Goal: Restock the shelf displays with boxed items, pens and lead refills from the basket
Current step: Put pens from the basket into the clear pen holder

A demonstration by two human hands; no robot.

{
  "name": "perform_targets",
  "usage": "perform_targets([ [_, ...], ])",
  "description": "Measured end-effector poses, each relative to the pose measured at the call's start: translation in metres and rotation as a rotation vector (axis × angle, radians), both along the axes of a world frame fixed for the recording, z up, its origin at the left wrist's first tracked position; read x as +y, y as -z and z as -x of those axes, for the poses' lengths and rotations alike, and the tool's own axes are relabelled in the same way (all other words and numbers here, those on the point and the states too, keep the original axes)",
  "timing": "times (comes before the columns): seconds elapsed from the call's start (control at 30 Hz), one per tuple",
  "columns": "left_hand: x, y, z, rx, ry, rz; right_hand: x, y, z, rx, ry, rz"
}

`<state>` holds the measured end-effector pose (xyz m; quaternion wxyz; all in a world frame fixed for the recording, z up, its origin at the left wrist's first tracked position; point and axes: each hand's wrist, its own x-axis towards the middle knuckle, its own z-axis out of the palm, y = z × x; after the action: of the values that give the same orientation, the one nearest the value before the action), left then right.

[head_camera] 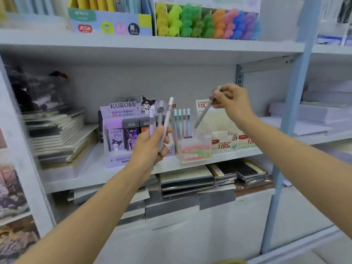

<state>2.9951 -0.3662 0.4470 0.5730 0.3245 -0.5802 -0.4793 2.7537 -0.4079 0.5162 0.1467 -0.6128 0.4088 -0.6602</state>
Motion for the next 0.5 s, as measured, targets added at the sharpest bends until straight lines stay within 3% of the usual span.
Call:
perform_targets([
  [0.27, -0.037, 0.002, 0.005, -0.001, 0.018, -0.007, -0.060, 0.021, -0.006, 0.294, 0.209, -0.069],
  [0.5, -0.061, 0.003, 0.009, -0.015, 0.036, 0.009, -0.069, 0.017, 0.000, 0.444, 0.099, -0.133],
])
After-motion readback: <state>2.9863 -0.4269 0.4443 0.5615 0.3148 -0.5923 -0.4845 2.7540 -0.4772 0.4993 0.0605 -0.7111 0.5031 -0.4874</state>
